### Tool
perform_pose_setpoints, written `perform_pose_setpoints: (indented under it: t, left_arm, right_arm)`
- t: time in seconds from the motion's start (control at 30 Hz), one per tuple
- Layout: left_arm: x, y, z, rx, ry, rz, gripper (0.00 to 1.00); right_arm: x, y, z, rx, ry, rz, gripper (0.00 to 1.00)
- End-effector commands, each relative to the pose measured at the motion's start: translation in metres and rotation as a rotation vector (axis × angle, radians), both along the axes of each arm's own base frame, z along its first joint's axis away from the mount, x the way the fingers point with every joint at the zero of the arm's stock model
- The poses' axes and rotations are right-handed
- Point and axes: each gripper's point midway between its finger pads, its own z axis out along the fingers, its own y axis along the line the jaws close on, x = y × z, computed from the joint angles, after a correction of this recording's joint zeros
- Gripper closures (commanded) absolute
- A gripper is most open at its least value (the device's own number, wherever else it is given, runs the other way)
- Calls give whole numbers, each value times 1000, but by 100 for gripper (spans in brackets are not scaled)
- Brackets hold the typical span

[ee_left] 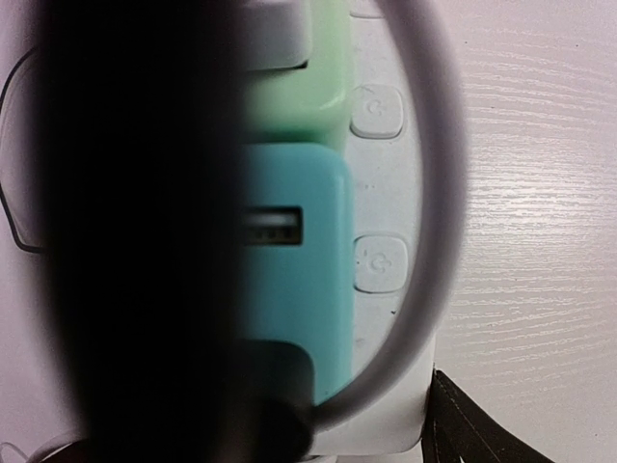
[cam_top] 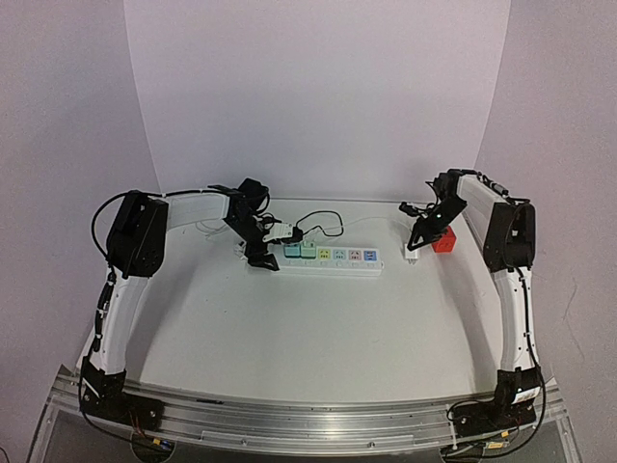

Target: Pull the plug off the socket

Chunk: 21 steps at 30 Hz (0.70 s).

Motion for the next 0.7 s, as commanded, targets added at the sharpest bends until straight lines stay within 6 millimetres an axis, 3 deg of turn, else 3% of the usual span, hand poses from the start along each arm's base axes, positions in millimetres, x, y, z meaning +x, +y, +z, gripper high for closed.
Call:
perform_pose_setpoints:
  t: [0.0, 0.07, 0.13, 0.5, 0.67]
  left_arm:
    - [-47, 41, -83, 224, 210, 11, 100]
    - [-48, 41, -83, 222, 213, 11, 100]
    - [-49, 41, -84, 220, 218, 9, 100]
    - [-51, 40, -84, 213, 231, 10, 100]
    - [-51, 38, -83, 205, 232, 12, 100]
  right_arm:
    - [6, -3, 5, -26, -27, 15, 76]
    - [6, -6, 2, -38, -28, 16, 65]
    - [8, -7, 0, -45, -31, 19, 60]
    - [24, -10, -1, -78, -85, -19, 54]
    - [28, 10, 15, -118, -138, -50, 47]
